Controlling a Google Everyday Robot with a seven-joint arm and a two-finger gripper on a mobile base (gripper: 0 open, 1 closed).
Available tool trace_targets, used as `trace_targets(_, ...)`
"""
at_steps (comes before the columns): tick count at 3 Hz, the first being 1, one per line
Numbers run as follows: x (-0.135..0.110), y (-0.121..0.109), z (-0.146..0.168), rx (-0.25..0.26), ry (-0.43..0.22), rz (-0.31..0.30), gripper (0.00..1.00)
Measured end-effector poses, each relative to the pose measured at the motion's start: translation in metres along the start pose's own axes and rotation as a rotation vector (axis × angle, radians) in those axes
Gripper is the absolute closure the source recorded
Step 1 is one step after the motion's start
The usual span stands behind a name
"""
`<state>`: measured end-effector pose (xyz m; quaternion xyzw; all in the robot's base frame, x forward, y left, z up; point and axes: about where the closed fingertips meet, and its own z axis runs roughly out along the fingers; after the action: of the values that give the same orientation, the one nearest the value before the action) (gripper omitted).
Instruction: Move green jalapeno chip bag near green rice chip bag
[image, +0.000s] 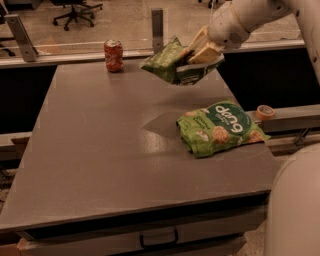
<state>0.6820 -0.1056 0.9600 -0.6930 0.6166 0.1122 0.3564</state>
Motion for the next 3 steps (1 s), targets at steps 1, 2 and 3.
trace_targets(1,0.041,-0.003,0.004,0.008,0.005,0.07,0.84)
trace_targets(2,0.067,0.004,0.02,-0.014,0.003,0.145,0.62)
trace_targets(3,0.084,0.016,0.041,-0.048,-0.001,0.201,0.39)
